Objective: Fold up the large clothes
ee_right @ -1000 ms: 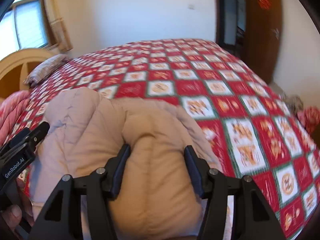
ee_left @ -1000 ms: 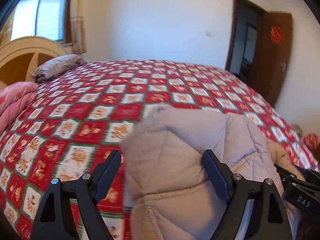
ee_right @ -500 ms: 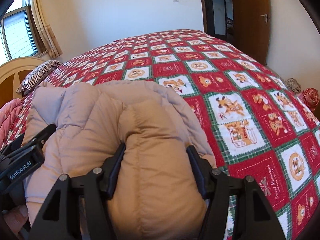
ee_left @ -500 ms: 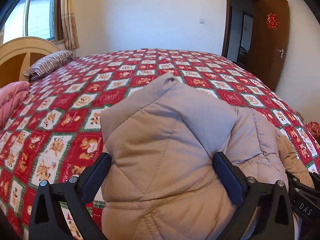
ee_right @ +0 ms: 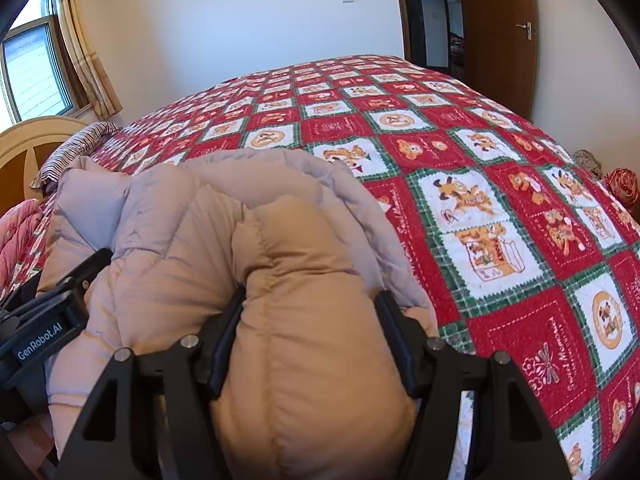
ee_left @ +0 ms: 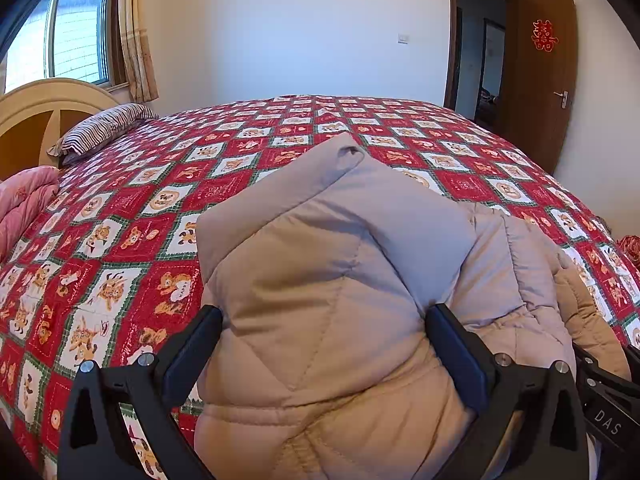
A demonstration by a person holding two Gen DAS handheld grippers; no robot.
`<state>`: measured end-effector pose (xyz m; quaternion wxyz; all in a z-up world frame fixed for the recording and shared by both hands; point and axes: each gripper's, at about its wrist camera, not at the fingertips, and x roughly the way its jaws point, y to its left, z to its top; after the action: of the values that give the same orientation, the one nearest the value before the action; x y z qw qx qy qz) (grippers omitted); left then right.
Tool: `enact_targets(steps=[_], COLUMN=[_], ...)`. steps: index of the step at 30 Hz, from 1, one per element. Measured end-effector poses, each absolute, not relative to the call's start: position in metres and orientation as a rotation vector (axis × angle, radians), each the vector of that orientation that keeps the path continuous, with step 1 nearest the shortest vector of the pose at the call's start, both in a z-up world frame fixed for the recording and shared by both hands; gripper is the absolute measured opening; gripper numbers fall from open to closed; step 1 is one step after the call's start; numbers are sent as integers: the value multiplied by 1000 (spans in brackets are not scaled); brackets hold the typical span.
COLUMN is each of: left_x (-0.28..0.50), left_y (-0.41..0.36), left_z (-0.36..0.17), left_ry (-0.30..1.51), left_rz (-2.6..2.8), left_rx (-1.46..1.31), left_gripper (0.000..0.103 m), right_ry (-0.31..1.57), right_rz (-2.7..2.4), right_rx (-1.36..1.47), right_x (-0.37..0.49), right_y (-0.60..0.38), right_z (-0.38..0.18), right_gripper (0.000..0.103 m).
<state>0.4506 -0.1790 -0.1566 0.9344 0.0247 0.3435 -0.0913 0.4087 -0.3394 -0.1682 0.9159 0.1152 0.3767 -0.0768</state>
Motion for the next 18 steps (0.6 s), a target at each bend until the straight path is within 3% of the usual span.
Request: enact_targets(steps=[18], left_x=[436], left_y=[-159], left_z=[-154], left_ry=[769], left_rz=[-242], left_rx=[-18], left_gripper=[102], right_ry=[791], right_rz=[-150], right_rx=[228], right_x=[413], right_y=[-340], right_z=[-182], right_gripper=[68])
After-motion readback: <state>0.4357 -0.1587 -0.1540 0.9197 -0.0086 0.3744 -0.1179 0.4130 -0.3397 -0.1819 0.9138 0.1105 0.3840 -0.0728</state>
